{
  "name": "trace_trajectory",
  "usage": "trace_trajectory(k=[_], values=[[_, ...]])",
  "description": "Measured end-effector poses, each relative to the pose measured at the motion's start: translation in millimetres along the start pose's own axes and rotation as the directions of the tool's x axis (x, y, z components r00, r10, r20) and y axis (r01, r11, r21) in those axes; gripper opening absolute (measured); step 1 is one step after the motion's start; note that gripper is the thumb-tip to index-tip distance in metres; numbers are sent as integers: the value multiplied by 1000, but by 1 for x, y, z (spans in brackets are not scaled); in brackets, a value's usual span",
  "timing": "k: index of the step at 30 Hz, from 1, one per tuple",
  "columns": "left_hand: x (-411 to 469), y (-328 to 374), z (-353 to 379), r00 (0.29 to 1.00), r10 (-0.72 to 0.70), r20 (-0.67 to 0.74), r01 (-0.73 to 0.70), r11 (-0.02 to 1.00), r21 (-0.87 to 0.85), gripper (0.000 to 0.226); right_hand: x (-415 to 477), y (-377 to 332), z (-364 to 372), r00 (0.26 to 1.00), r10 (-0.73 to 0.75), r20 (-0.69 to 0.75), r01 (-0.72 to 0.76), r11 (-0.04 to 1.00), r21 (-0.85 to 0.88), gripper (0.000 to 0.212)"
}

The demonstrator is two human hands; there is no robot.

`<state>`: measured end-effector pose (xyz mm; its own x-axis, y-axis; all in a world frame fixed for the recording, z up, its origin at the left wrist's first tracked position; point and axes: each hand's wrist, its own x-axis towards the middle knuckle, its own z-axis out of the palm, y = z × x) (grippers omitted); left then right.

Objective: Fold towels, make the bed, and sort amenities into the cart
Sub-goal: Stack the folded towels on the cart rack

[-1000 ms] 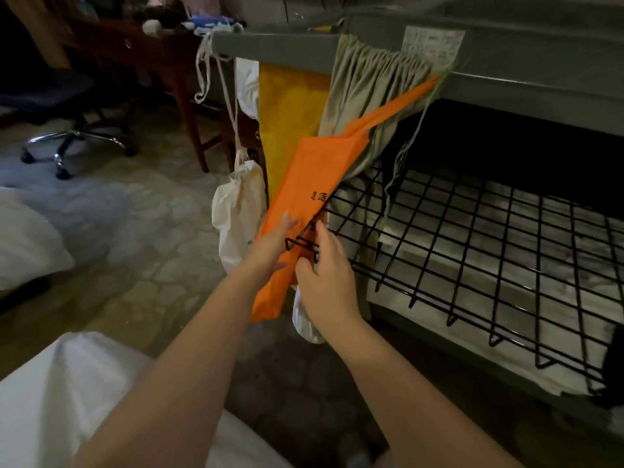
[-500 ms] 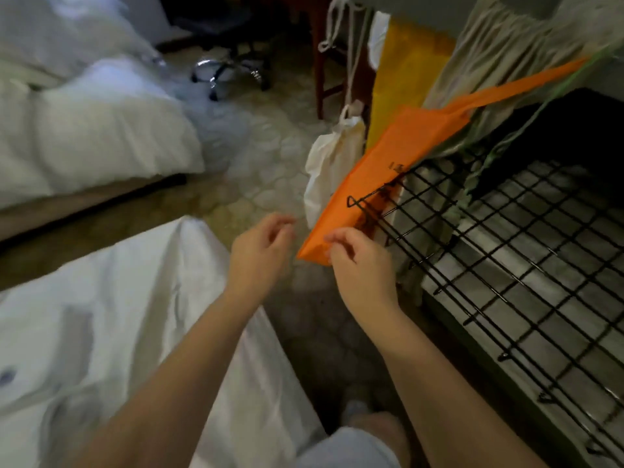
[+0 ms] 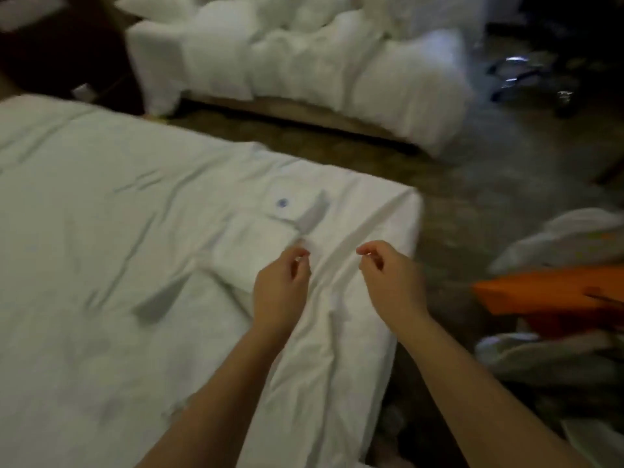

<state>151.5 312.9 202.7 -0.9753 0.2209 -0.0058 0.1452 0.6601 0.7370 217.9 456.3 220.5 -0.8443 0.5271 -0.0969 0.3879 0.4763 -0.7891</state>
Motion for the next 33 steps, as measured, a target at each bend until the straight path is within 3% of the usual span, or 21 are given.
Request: trace_trajectory(k=[5,11,14,17,19,23,25,27,28,30,33], values=[[-12,-87,-40,954,-257,-153,267,963,45,20,24,-36,93,964,-102,244,99,995,25,21],[-24,-169,-48,798,-516,-309,537,843,-21,36,52,-35,187,864,-96,495,141,988,-56,23],[-31,-215,-49,712,-606,-355,646,763,-8,50,44,-25,234,747,-30,665,163,977,-139,31],[-36,-264,-46,627,-729,-275,754,656,-23,61,28,-10,277,609,49,792,109,983,-145,51],[-42,-287,-41,598,-779,-188,773,622,-121,67,23,-2,300,617,93,782,79,981,-180,66],[-49,-312,-33,480,-875,-70,808,471,-354,75,22,-6,325,749,167,641,13,964,-267,76],[-47,-317,-36,461,-886,37,776,383,-501,74,26,-5,329,777,213,592,-71,965,-254,81],[-47,-315,-43,490,-854,176,707,270,-654,58,33,5,330,741,299,601,-225,954,-197,87],[-48,-315,-46,535,-818,210,669,259,-696,49,35,8,327,688,342,640,-319,935,-157,87],[-50,-312,-55,610,-759,230,629,286,-723,54,35,9,319,606,356,711,-437,896,-77,78],[-59,-290,-75,741,-636,217,527,350,-774,65,22,-13,292,589,296,752,-518,852,71,58]])
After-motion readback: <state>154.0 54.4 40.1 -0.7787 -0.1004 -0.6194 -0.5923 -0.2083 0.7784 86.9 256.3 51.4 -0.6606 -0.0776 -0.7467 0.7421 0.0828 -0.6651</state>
